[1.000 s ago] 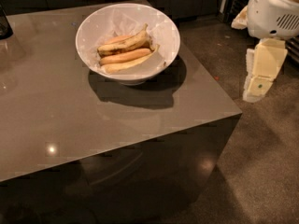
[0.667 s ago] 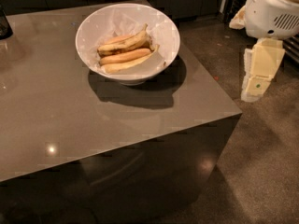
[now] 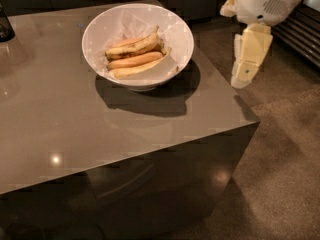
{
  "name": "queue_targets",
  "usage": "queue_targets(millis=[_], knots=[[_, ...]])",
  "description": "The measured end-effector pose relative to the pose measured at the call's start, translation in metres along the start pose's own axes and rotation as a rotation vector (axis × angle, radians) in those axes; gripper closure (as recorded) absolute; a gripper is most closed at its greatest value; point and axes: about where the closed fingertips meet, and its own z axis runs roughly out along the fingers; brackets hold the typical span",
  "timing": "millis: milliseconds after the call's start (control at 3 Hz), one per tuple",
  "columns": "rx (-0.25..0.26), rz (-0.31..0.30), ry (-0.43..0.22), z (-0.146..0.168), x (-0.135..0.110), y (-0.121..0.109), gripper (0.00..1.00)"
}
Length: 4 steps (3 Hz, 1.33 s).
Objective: Pick banana from white bowl
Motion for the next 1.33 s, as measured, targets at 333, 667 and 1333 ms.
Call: queue_targets(millis=[333,667,1333], knots=[[-0.01,-0.052,-0.002,0.007,-0.026,-0.02,0.0],[0.009,-0.056,-0.015,0.008,-0.031,-0.024,0.0],[0.015,-0.029,-0.063,0.027,-0.048,-0.049,0.0]])
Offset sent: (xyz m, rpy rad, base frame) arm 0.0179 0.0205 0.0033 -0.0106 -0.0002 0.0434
